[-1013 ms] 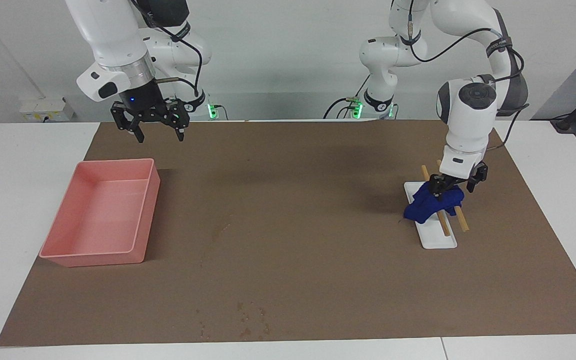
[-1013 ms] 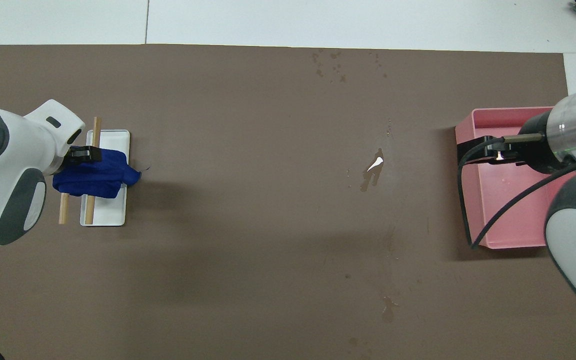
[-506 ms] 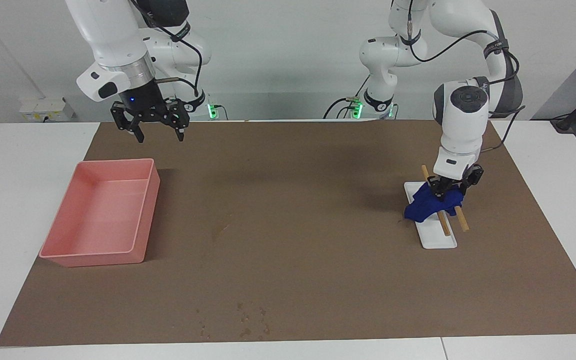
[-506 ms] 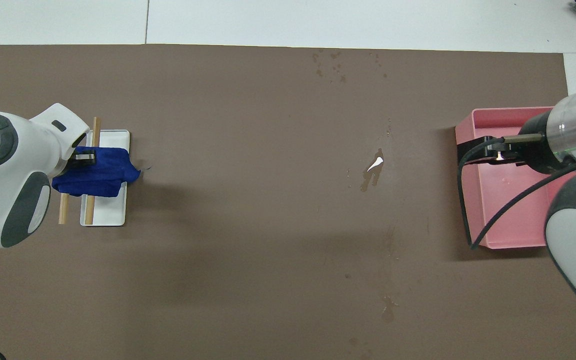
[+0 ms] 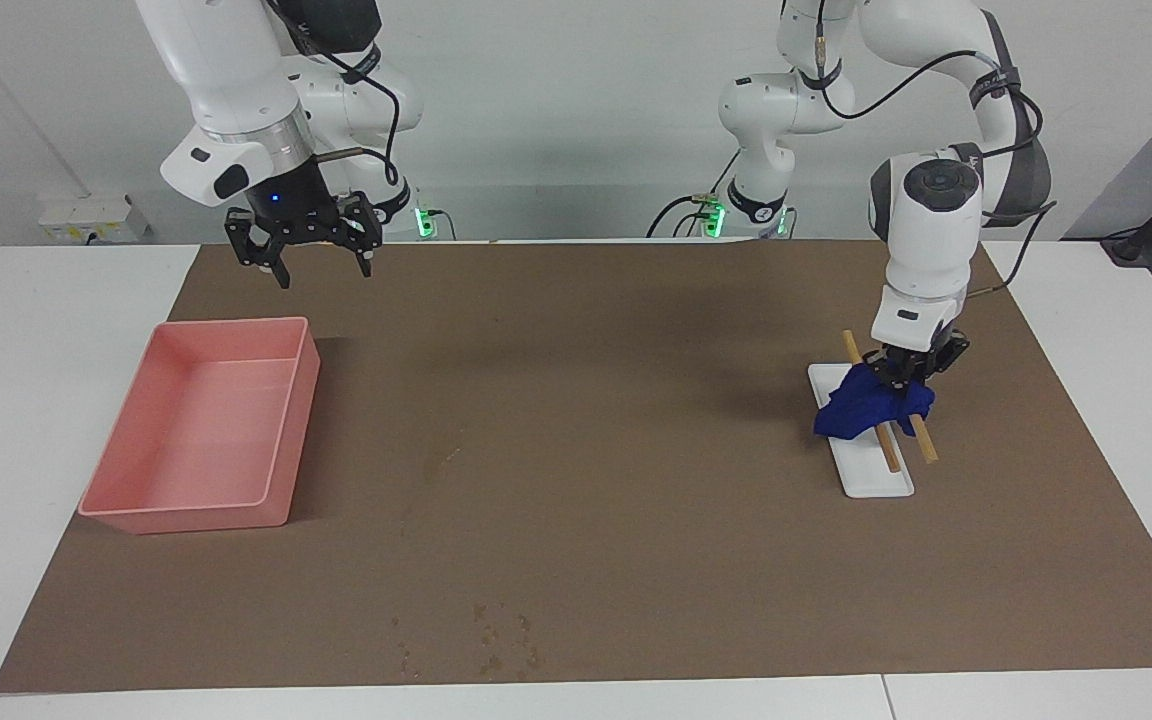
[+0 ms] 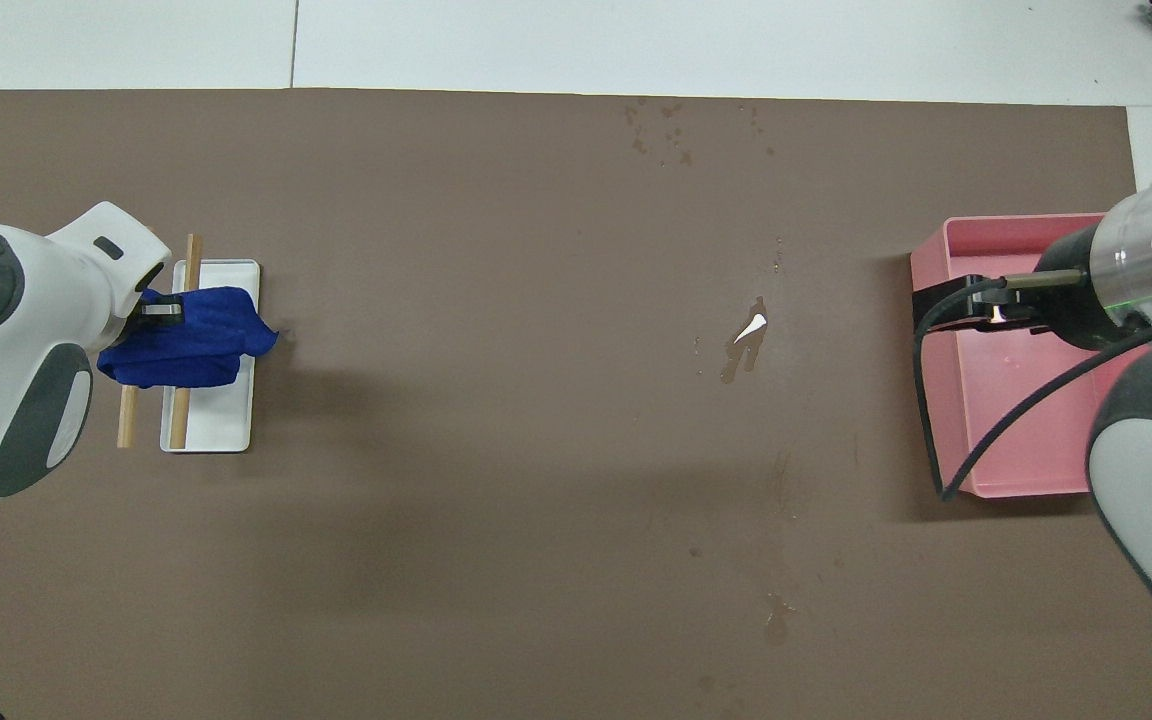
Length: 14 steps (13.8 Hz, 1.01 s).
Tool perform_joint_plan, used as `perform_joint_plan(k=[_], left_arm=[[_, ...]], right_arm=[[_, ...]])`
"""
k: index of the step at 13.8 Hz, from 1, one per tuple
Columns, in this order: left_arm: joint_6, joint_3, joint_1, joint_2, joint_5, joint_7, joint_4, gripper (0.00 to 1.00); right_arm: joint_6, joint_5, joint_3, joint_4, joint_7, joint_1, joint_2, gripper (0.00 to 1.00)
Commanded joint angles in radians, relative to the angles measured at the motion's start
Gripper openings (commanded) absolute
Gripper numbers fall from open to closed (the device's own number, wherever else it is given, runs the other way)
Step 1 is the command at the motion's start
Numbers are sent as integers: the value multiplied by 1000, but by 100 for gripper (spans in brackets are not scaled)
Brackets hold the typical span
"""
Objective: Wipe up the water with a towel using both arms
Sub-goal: 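Close the left gripper on the blue cloth, then lift the cloth with the left gripper while the right gripper approaches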
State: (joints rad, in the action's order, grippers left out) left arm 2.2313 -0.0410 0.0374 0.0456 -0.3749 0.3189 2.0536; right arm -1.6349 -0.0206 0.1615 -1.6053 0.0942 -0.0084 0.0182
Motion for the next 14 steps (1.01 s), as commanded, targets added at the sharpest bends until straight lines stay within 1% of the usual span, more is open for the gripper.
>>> perform_joint_plan(k=[1, 2, 3, 4, 5, 6, 8, 10, 12, 13, 14], left_arm=[[-47, 12, 12, 3, -22, -3, -18, 0], [-126, 9, 12, 10, -10, 5, -76, 0], [-230, 9, 13, 29, 54, 12, -157, 0], [-316, 10, 9, 42, 200, 49, -233, 0], [-367, 15, -4, 45, 335, 127, -290, 0], [-392, 16, -7, 40, 415, 225, -324, 0], [-427, 10, 2, 10, 502, 430, -342, 0], [-438, 9, 12, -18, 656, 697, -352, 0], [-440, 9, 12, -47, 854, 915, -337, 0], [-434, 7, 15, -52, 914, 999, -332, 0], [-424, -8, 19, -52, 962, 1082, -332, 0]], right_arm=[[-10, -19, 4, -27, 178, -12, 25, 100], [-10, -19, 6, -27, 211, -4, 25, 100], [-10, -19, 10, -27, 263, 1, 25, 100], [-10, -19, 13, -27, 319, 8, 26, 100], [-10, -19, 13, -27, 353, 27, 31, 100], [-2, -19, 12, -27, 376, 34, 31, 100], [-2, -19, 12, -27, 436, 37, 31, 100], [3, -19, 13, -25, 530, 38, 32, 100], [-9, -24, 15, -25, 635, 36, 37, 100], [-14, -36, 18, -27, 700, 37, 37, 100], [-20, -74, 19, -31, 746, 38, 40, 100]])
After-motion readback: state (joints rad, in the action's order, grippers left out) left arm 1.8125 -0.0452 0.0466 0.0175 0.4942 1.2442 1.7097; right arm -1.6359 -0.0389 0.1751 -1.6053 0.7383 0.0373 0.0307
